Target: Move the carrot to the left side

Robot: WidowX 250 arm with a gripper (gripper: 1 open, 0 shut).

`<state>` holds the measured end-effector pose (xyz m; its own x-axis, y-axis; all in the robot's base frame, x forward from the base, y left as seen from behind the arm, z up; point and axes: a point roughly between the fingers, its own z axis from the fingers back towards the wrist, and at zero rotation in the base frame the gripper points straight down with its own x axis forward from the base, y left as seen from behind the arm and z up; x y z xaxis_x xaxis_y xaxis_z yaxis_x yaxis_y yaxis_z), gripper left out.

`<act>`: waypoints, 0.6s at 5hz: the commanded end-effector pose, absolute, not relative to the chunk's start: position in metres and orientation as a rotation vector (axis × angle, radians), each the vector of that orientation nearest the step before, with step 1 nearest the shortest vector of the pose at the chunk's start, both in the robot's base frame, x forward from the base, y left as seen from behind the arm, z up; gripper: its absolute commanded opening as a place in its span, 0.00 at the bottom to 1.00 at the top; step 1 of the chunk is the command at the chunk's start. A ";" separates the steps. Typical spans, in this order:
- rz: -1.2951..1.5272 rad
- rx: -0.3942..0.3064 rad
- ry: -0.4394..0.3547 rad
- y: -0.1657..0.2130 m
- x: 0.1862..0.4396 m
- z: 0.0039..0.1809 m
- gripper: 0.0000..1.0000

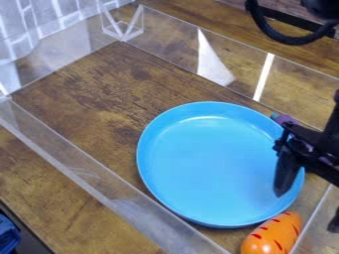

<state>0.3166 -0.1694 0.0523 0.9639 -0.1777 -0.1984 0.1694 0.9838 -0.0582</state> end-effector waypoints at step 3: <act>-0.266 -0.053 0.187 -0.182 0.321 0.060 1.00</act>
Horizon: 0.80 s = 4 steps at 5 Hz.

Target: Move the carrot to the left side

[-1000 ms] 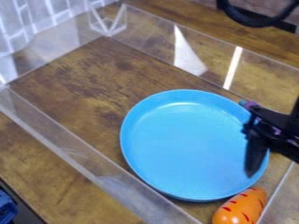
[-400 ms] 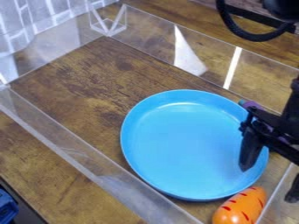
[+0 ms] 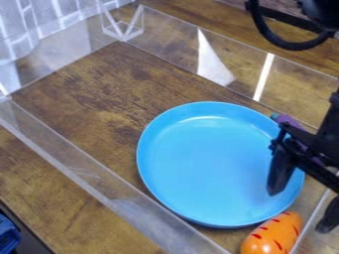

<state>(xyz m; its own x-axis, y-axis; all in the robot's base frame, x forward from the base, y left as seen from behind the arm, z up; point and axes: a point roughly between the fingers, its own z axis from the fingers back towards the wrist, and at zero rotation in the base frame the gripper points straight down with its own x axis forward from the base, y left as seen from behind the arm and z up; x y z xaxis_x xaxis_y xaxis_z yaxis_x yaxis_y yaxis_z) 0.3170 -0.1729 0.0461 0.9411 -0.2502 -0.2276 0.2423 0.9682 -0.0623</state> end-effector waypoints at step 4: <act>-0.091 -0.093 0.194 -0.174 0.343 0.044 1.00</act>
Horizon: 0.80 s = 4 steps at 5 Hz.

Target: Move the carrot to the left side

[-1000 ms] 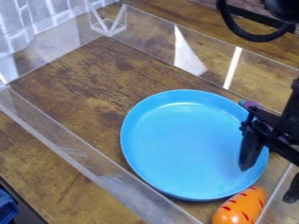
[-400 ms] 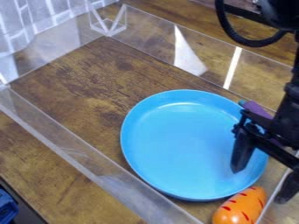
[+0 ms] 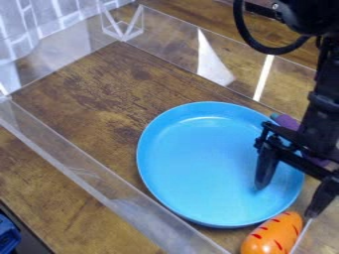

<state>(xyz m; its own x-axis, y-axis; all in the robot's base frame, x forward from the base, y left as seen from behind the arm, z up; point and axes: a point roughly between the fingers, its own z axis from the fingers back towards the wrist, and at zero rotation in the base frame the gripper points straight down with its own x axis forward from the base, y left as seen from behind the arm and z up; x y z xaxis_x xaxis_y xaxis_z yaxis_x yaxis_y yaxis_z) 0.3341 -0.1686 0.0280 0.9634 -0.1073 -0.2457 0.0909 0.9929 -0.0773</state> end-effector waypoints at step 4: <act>-0.174 -0.079 0.194 -0.184 0.327 0.039 0.00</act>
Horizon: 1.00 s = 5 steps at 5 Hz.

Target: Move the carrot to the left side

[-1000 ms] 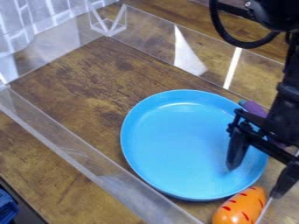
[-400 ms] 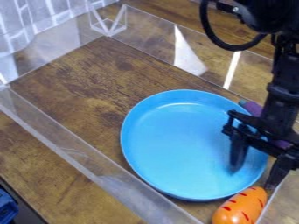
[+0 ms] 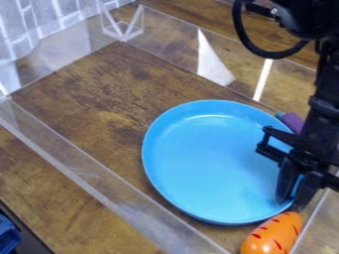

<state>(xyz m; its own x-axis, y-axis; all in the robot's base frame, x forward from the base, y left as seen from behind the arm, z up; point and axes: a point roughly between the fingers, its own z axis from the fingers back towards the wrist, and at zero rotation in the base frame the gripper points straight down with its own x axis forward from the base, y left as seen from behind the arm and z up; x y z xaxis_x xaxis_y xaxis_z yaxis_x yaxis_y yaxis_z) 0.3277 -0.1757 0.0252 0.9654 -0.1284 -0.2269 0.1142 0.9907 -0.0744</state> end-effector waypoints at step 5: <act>-0.067 -0.101 0.186 -0.179 0.326 0.076 0.00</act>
<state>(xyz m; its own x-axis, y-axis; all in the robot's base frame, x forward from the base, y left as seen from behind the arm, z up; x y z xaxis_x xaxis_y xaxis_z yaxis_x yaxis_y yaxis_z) 0.3201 -0.1753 0.0397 0.9597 -0.0741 -0.2712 0.0586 0.9962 -0.0648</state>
